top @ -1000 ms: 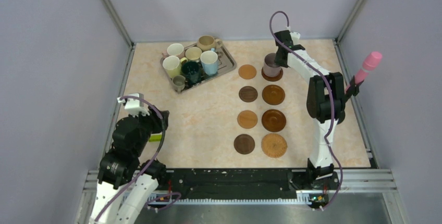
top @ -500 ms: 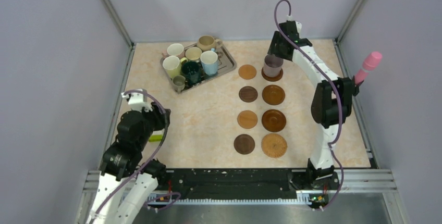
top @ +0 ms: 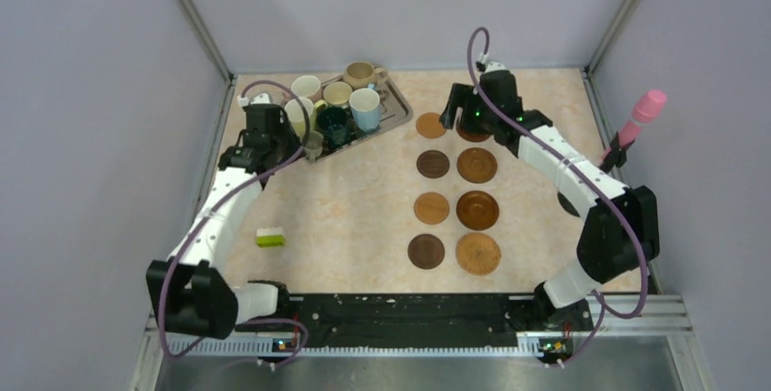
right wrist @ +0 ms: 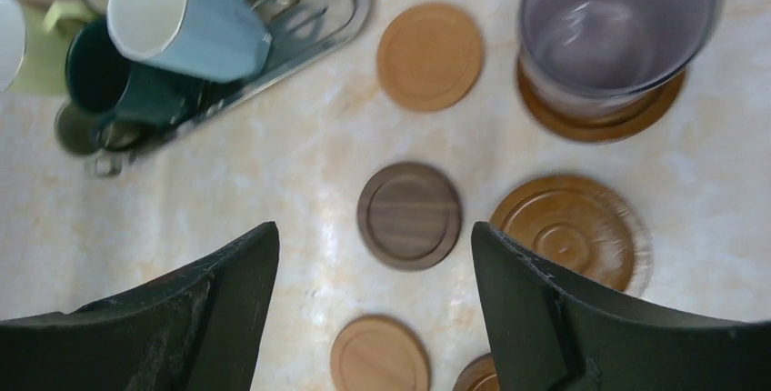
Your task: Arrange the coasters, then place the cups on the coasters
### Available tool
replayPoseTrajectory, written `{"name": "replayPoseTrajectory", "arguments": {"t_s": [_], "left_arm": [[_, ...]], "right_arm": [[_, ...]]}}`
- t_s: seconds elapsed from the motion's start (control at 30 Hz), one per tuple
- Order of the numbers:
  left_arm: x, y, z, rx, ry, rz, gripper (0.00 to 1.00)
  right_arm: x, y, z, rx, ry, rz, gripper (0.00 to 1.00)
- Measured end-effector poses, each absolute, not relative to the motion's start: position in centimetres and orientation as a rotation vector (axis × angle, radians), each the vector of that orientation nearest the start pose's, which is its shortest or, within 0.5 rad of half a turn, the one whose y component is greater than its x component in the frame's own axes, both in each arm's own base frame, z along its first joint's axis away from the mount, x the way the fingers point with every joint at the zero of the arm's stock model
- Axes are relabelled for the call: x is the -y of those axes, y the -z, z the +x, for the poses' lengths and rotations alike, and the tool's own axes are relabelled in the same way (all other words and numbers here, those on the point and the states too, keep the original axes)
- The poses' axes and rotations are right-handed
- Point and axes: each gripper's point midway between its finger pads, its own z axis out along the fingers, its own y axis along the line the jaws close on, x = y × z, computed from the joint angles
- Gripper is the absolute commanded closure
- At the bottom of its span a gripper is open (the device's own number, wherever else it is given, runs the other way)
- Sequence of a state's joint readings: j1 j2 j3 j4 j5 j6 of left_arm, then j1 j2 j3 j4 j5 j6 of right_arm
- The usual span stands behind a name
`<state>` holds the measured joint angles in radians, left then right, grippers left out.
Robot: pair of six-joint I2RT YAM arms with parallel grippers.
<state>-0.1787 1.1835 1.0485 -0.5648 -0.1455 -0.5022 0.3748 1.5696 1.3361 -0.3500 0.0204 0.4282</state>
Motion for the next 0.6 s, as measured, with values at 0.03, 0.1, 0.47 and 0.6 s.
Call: {"name": "replayPoseTrajectory", "arguments": {"t_s": [0.03,0.1,0.47,0.6], "left_arm": [[4.4,-18.8,34.6,-2.229,0.192,-0.501,0.59],[3.2,-17.7,35.7,-2.237,0.188,-0.567,0.6],[2.8,-12.6,40.3,-2.323,0.277,-0.645,0.61],[2.3,-10.8,41.5,-2.338,0.273,-0.665,0.61]], "right_arm": [[-19.0,-20.5,41.4,-2.196,-0.467,0.047,0.24],[-20.3,-19.3,40.0,-2.225,-0.507,0.011,0.24],[-21.9,-18.0,38.5,-2.238,-0.604,-0.013,0.24],[-21.7,-18.8,38.2,-2.207,-0.615,-0.015,0.24]]}}
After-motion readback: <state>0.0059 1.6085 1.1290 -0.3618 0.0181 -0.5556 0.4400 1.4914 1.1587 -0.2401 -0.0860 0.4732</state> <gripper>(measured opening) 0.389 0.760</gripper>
